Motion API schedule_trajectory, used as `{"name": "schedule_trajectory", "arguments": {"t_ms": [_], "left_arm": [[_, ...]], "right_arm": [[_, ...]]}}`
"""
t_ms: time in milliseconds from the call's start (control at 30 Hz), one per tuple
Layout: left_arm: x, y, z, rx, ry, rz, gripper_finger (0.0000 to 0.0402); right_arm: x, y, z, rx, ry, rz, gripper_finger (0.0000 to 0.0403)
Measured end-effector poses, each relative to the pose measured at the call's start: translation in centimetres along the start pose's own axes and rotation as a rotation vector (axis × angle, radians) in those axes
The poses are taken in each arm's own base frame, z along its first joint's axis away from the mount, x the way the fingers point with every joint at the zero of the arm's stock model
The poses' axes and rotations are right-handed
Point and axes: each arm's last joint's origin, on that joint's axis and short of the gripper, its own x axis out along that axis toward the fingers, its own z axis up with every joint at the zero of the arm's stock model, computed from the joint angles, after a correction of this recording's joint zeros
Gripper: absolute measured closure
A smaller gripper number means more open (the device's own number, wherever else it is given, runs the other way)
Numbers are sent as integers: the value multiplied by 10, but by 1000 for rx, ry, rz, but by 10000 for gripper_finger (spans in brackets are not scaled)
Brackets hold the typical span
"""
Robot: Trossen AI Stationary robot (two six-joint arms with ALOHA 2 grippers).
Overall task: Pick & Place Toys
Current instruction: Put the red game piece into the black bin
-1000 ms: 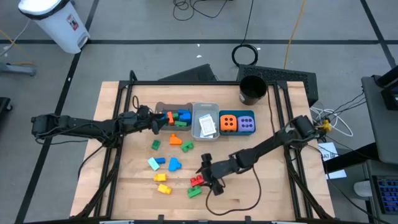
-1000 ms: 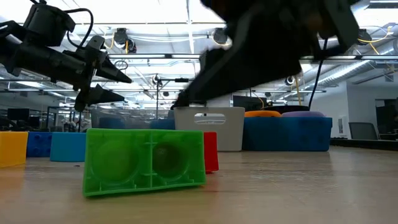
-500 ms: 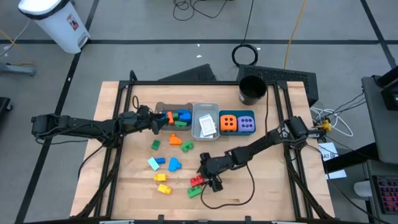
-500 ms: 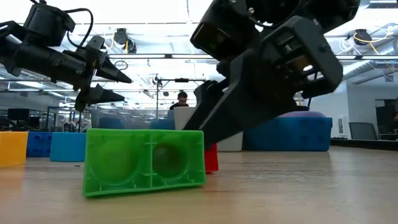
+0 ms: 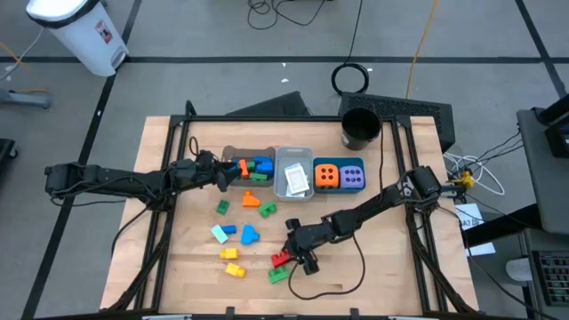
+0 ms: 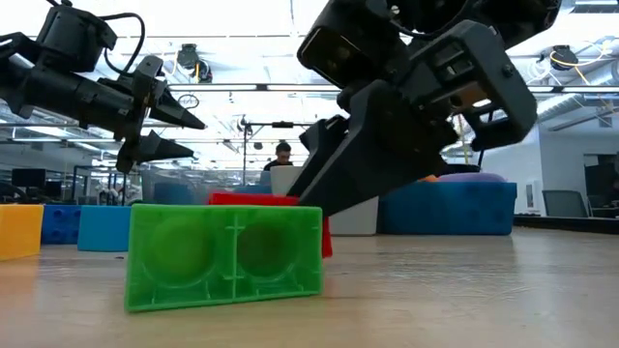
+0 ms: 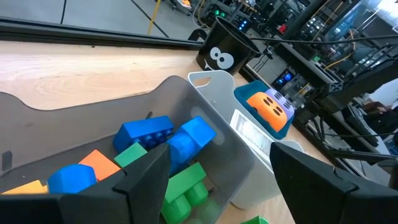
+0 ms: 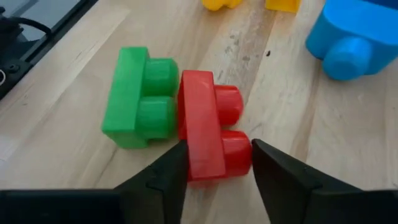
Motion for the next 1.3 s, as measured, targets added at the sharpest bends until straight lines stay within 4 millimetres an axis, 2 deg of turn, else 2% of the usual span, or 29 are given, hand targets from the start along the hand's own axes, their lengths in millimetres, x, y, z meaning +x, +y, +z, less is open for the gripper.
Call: {"name": "schedule_trajectory", "arguments": {"t_ms": [333,667,900,1067,1300], "left_arm": [[0,0,0,2,0,0,119],[0,0,0,-1,-1,1,119],[0,0,0,-45,0,-3,119],[0,-2,1,-119,8,-43,119],[-4,-21,7,-82,-46,-231,119]], "right_arm": [[0,-5,-3,-10,24,-12,317],[-4,-5,0,-103,27,-11,380],[-38,-3,20,-124,50,-125,367],[-71,4,32,-156,94,-275,382],[-104,16,26,-259,132,-582,374]]}}
